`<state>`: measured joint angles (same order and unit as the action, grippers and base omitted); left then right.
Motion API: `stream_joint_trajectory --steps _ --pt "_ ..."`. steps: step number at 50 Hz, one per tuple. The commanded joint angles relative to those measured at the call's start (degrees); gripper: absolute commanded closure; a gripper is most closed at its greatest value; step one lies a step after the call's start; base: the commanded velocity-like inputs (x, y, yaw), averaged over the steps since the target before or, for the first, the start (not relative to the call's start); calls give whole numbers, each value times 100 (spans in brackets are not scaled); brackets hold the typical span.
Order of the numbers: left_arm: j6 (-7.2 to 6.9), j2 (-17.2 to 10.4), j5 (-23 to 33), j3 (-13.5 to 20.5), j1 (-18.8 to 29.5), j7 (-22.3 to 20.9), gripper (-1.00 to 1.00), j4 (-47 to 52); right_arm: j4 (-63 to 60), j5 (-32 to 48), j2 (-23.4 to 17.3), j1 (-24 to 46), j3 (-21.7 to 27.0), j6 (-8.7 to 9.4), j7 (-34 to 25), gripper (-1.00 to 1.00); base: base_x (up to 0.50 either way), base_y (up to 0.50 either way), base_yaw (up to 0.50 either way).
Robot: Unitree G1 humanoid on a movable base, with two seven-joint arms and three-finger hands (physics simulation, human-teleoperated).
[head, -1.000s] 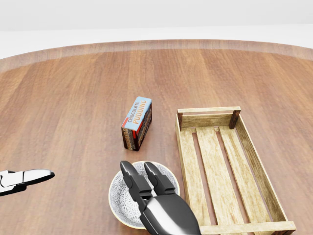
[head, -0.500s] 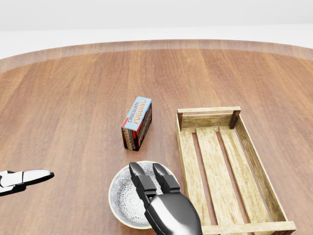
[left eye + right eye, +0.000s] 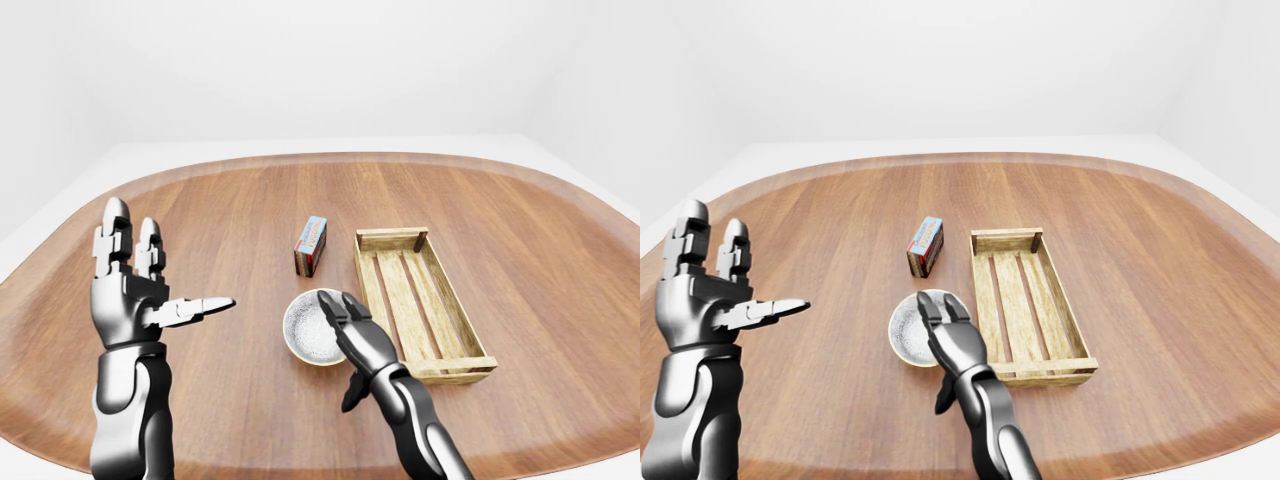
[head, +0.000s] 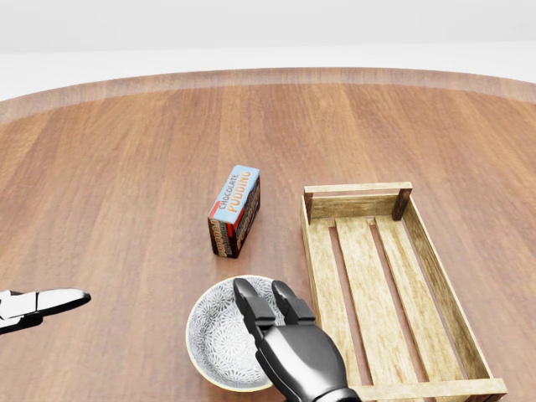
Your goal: Pick up the bowl on the left and put it in the tray.
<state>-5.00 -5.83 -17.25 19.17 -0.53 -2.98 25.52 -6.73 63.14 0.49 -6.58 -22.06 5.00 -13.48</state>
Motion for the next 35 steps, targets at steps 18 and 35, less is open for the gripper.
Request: stream_joint_trajectory --steps 18,35 --pt "0 -5 2 -23 26 13 -100 -28 951 127 322 472 64 0 45 -100 0 0 0" --pt "0 -12 -17 -7 20 24 -100 -11 1539 -1 376 653 159 0 263 -100 0 0 0"
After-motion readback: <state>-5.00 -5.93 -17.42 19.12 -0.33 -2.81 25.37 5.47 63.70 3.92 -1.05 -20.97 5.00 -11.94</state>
